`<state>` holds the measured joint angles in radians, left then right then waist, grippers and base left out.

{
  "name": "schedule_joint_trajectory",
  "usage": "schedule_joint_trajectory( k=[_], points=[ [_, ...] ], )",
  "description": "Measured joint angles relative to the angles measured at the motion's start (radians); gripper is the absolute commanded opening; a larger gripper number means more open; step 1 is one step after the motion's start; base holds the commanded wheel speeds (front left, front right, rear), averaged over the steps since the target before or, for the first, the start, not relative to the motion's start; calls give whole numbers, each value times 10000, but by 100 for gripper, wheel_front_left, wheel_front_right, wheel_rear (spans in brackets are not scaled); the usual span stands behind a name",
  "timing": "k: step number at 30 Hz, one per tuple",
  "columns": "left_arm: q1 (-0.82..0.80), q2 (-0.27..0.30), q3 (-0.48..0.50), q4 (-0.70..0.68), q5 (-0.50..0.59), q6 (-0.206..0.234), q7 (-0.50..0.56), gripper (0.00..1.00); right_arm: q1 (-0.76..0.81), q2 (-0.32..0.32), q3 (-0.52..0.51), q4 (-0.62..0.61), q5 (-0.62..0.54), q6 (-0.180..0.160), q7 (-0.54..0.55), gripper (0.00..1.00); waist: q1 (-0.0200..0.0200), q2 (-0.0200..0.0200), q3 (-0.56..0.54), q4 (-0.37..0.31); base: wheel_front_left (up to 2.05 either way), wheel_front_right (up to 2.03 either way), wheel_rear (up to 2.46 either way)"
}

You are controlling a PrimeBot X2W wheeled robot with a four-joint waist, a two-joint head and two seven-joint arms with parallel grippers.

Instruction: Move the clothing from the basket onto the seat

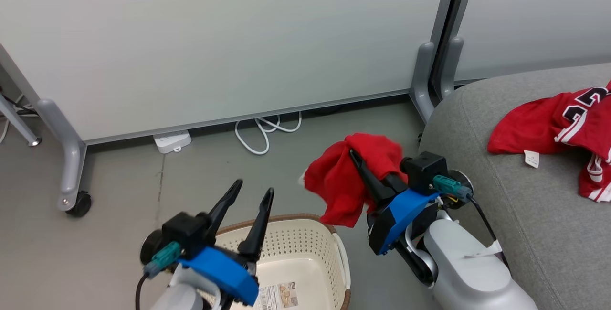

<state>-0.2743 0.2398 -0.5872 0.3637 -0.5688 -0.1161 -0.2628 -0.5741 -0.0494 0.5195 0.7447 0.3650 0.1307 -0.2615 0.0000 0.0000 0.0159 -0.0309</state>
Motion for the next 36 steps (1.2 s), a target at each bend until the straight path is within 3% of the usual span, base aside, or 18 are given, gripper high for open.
schedule_joint_trajectory(
  k=[7, 17, 23, 36],
  points=[
    [924, -180, 917, -305, 683, -79, 0, 100, -1, 0, -272, -105, -196, 0, 0, 0, 0, 0, 158, 108, 0, 0, 0],
    [1187, -443, 1198, -520, 1118, -96, -2, 100, 51, 2, -566, -224, -242, 0, 0, 0, 0, 0, 161, -168, 0, 0, 0],
    [1246, -351, 1239, -583, 1174, -98, 0, 100, 53, 2, -508, -307, -242, 0, -2, 0, 0, 1, 178, -926, 0, 0, 0],
    [1058, -301, 1243, -719, 1388, -98, -2, 100, 35, -2, -725, -462, -284, 0, -4, 0, 0, 1, 584, -3483, 0, 0, 0]
  ],
)
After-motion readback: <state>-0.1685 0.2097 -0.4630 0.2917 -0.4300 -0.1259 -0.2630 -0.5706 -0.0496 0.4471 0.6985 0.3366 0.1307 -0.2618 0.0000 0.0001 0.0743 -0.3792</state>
